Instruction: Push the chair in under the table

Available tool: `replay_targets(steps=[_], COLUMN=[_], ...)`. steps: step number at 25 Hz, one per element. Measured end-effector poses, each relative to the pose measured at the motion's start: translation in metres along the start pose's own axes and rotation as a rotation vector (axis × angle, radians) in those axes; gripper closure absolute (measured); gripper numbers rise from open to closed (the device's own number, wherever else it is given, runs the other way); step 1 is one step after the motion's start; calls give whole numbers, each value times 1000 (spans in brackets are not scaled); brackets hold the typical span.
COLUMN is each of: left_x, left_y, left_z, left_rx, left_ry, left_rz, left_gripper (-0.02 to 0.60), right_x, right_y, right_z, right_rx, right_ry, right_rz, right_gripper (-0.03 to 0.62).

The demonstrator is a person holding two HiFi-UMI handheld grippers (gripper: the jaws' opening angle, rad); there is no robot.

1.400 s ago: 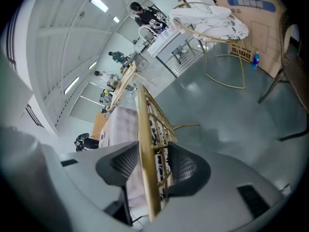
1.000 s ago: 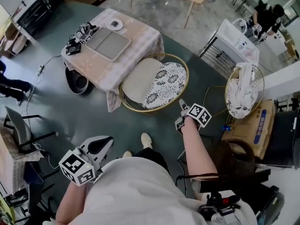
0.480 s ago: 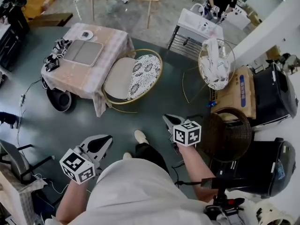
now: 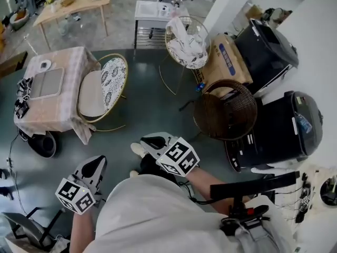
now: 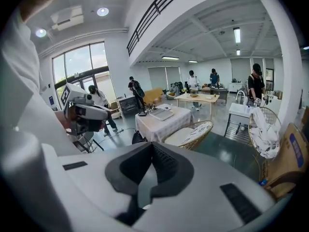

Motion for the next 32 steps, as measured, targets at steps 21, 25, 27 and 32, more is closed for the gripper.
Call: replay_targets(steps=[21, 25, 27, 32], left_x=[-1, -4, -3, -6], left_y=[9, 12, 13, 12], left_z=[9, 8, 7, 4], left_rx=[9, 6, 6, 9], left_ry=[35, 30, 28, 15], left_rz=[3, 7, 9, 5], left_gripper=[569, 569, 569, 569], right_x=[43, 43, 41, 35], right_y=[-19, -18, -18, -18], right_z=[7, 6, 4, 3], right_rx=[-27, -28, -26, -25], right_ry=[-36, -51, -56, -59], right_rz=[98, 107, 111, 124], right_gripper=[580, 580, 580, 580])
Point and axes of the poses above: the fingertips, and each gripper's own axes: z backward along the fingers, x to its left, y out of its underside, the point moved 8 cm from there along z, backward along the fingers, and after that the axes turned 2 degrees about x, right-handed, at the moved point
